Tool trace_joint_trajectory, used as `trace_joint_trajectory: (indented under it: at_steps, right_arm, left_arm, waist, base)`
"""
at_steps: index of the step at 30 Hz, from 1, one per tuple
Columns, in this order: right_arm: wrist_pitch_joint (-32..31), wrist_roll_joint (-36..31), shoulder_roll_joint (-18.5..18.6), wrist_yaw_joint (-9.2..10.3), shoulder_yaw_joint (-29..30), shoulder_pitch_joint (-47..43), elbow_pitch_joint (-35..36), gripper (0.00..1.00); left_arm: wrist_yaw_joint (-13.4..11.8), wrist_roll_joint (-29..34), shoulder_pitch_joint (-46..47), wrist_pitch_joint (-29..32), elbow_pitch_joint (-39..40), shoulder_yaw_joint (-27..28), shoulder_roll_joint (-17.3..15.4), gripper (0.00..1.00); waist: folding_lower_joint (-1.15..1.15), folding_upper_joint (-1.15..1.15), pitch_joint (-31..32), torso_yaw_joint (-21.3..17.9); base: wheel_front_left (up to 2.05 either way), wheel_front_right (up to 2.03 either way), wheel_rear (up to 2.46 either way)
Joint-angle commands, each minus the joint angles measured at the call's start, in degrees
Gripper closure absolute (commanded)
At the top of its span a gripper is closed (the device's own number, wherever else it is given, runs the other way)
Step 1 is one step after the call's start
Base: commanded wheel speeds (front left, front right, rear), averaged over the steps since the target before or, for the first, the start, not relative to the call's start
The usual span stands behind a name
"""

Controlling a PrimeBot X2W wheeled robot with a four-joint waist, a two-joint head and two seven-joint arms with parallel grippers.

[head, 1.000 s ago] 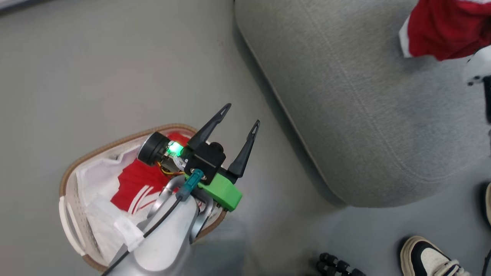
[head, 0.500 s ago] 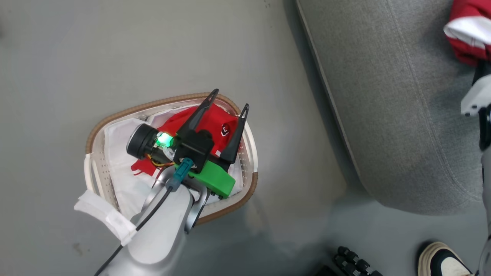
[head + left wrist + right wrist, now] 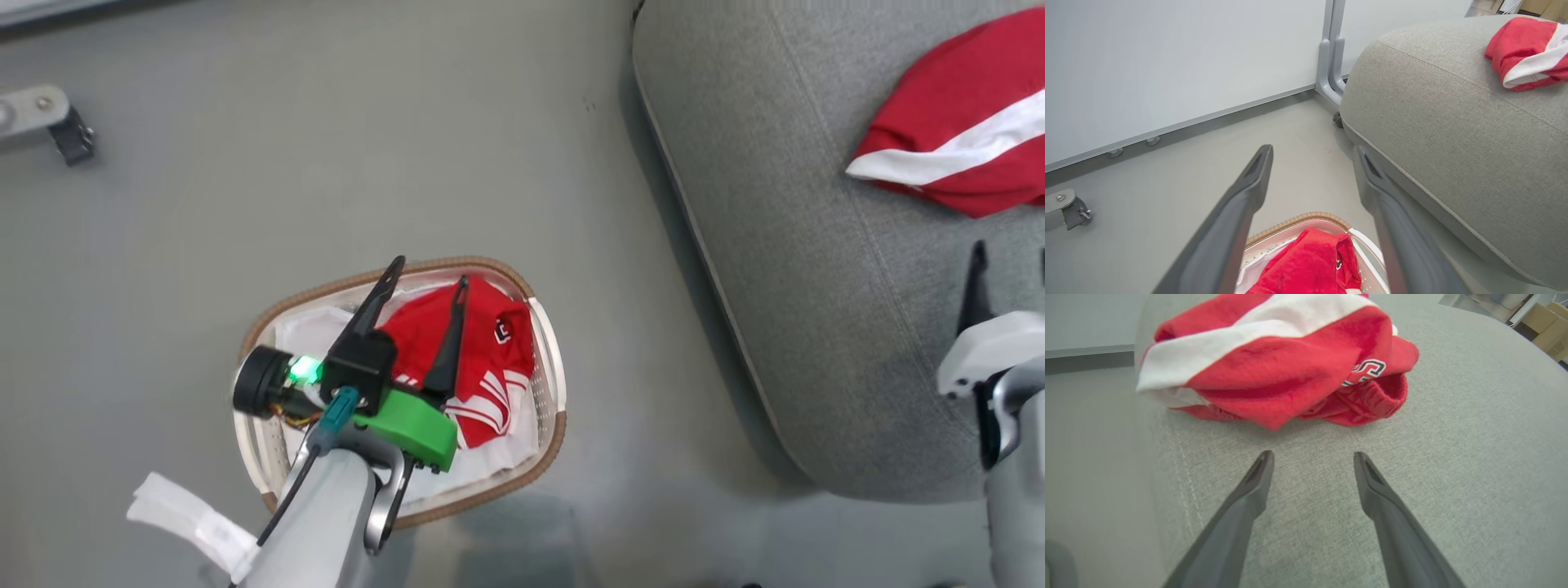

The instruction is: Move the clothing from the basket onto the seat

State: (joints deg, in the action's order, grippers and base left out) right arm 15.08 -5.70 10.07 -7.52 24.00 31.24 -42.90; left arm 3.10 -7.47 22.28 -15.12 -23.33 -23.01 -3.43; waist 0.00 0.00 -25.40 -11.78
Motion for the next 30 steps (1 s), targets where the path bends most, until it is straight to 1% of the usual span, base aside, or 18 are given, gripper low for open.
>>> trace_joint_trajectory:
  at_steps: [1,7,10,14,18,21,24,27,30]
  right_arm:
    - [0.1,0.9,-0.5,0.06,-1.8,-2.1,1.6,0.0]
    - [0.1,6.0,-3.1,0.07,-11.3,-6.7,7.7,0.0]
    - [0.1,8.5,-4.4,0.06,-14.9,-7.8,10.9,0.0]
    - [0.1,10.5,-5.5,0.06,-18.8,-8.9,13.7,0.0]
    - [0.1,11.9,-6.5,0.06,-21.4,-10.1,15.4,0.0]
    - [0.1,12.7,-6.6,0.06,-22.1,-11.1,16.6,0.0]
    - [0.1,13.3,-6.9,0.06,-22.6,-13.3,17.4,0.0]
    - [0.1,14.2,-7.0,0.06,-22.0,-16.3,18.4,0.0]
    - [0.1,15.5,-6.9,0.06,-22.2,-18.7,18.8,0.0]
  left_arm:
    - [-0.5,-0.4,-1.9,-0.1,0.2,0.9,-0.1,0.0]
    - [-2.3,0.2,-6.0,-0.1,1.1,5.3,0.0,0.0]
    - [-3.4,0.6,-7.7,-0.1,1.8,8.0,0.1,0.0]
    - [-4.8,1.4,-10.1,-0.1,3.1,11.5,0.2,0.0]
    - [-5.5,1.8,-12.0,-0.1,3.7,14.7,0.2,0.0]
    - [-5.3,1.8,-13.5,-0.1,3.9,16.7,0.3,0.0]
    - [-4.1,1.1,-15.3,-0.1,5.2,18.1,0.4,0.0]
    - [-3.0,1.4,-17.5,-0.1,5.7,18.9,0.4,0.0]
    - [-2.8,0.9,-19.2,-0.1,5.5,19.1,0.5,0.0]
  waist:
    - [0.0,0.0,4.4,1.5]
    - [0.0,0.0,8.4,3.3]
    - [0.0,0.0,10.1,4.7]
    - [0.0,0.0,11.9,6.7]
    - [0.0,0.0,13.6,8.7]
    - [0.0,0.0,14.6,9.9]
    - [0.0,0.0,16.1,11.2]
    - [0.0,0.0,17.7,12.3]
    - [0.0,0.0,18.4,12.4]
  base:
    - [0.0,0.0,0.0]
    - [0.0,0.0,0.0]
    - [0.0,0.0,0.0]
    - [0.0,0.0,0.0]
    - [0.0,0.0,0.0]
    - [0.0,0.0,0.0]
    - [0.0,0.0,0.0]
    - [0.0,0.0,0.0]
    - [0.0,0.0,0.0]
